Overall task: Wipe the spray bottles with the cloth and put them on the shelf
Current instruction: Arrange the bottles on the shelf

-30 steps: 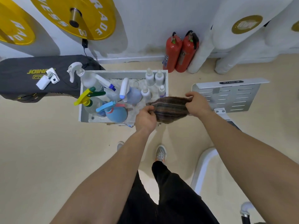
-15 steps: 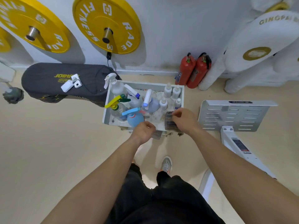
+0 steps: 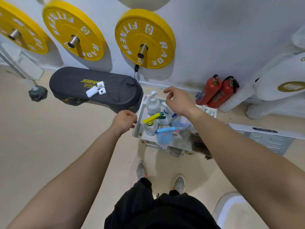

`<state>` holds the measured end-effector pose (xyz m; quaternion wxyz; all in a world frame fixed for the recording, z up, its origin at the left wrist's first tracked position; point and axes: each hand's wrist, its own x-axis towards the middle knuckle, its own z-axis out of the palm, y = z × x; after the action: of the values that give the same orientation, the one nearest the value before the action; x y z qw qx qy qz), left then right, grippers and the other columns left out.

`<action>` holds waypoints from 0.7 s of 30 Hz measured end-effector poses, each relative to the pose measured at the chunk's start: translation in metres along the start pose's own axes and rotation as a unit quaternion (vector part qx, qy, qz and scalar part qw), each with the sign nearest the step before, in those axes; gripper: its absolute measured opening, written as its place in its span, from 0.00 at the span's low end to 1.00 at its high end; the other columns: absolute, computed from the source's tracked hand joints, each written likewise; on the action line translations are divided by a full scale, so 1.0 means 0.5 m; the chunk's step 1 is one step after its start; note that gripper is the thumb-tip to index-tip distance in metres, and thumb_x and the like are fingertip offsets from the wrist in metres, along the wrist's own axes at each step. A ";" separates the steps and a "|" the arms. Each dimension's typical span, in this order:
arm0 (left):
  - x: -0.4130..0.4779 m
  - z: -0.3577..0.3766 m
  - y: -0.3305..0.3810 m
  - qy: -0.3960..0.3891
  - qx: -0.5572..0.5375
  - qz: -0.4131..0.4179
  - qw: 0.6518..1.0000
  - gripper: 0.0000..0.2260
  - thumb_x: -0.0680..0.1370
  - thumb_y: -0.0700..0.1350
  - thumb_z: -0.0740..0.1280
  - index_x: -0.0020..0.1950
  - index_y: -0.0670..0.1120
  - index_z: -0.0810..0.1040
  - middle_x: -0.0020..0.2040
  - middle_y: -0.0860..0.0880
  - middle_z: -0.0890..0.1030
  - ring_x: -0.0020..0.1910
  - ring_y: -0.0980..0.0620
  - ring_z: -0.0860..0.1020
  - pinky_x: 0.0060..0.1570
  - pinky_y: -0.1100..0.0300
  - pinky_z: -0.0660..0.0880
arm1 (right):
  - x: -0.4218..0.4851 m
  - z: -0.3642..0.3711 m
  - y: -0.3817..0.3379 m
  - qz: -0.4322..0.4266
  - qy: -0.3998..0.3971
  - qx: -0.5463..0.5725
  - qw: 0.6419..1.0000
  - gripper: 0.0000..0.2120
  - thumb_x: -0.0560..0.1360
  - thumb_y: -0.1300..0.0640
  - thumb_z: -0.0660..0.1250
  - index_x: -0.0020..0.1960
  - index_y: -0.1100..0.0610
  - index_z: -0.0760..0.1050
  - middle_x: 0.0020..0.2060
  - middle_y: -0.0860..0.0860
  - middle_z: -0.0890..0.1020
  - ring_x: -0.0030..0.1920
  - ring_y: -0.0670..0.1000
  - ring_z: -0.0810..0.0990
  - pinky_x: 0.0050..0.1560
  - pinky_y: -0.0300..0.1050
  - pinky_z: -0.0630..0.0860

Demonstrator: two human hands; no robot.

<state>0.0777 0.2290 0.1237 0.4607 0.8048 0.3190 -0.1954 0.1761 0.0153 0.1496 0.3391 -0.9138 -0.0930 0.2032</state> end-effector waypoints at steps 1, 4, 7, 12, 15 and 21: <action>0.022 -0.005 0.012 0.013 -0.006 0.019 1.000 0.01 0.78 0.41 0.67 0.47 0.45 0.79 0.46 0.45 0.82 0.39 0.46 0.80 0.37 0.60 0.72 | 0.018 0.005 -0.009 -0.003 -0.017 -0.018 1.000 0.21 0.78 0.62 0.61 0.70 0.52 0.74 0.59 0.52 0.80 0.57 0.53 0.79 0.55 0.43 0.73; 0.080 -0.005 0.048 0.023 0.016 0.084 0.996 0.12 0.75 0.44 0.73 0.57 0.47 0.78 0.44 0.51 0.81 0.44 0.49 0.80 0.47 0.58 0.73 | 0.066 0.021 -0.023 0.005 -0.056 -0.073 0.996 0.25 0.78 0.63 0.63 0.75 0.51 0.70 0.67 0.55 0.74 0.65 0.56 0.76 0.65 0.50 0.72; 0.121 0.007 0.080 0.007 0.065 0.144 0.987 0.23 0.75 0.50 0.74 0.68 0.50 0.74 0.51 0.51 0.79 0.46 0.52 0.78 0.49 0.57 0.73 | 0.104 0.038 -0.030 0.038 -0.071 -0.091 0.993 0.27 0.78 0.61 0.65 0.76 0.50 0.68 0.69 0.54 0.74 0.67 0.55 0.75 0.66 0.50 0.72; 0.176 0.032 0.100 -0.044 0.109 0.214 0.970 0.27 0.75 0.54 0.74 0.71 0.52 0.73 0.58 0.48 0.78 0.55 0.49 0.76 0.57 0.56 0.73 | 0.118 0.055 0.011 0.136 -0.116 -0.204 0.963 0.19 0.75 0.50 0.69 0.63 0.56 0.77 0.55 0.54 0.83 0.53 0.56 0.81 0.51 0.49 0.79; 0.192 0.042 0.097 -0.049 0.140 0.252 0.956 0.15 0.77 0.50 0.71 0.63 0.48 0.80 0.55 0.45 0.82 0.55 0.44 0.78 0.55 0.54 0.74 | 0.104 0.073 0.041 0.148 -0.140 -0.211 0.956 0.14 0.73 0.46 0.70 0.48 0.57 0.81 0.37 0.53 0.83 0.40 0.56 0.81 0.36 0.45 0.73; 0.189 0.030 0.092 -0.021 0.181 0.312 0.932 0.09 0.81 0.43 0.64 0.48 0.39 0.81 0.45 0.39 0.82 0.46 0.36 0.77 0.45 0.50 0.71 | 0.096 0.094 0.055 0.117 -0.091 -0.236 0.960 0.11 0.78 0.44 0.68 0.53 0.51 0.80 0.43 0.51 0.81 0.44 0.56 0.78 0.37 0.46 0.69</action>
<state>0.1771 0.2305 0.0870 0.3513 0.9293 0.0011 -0.1136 0.1998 0.0368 0.0847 0.0776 -0.9499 -0.0609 0.2966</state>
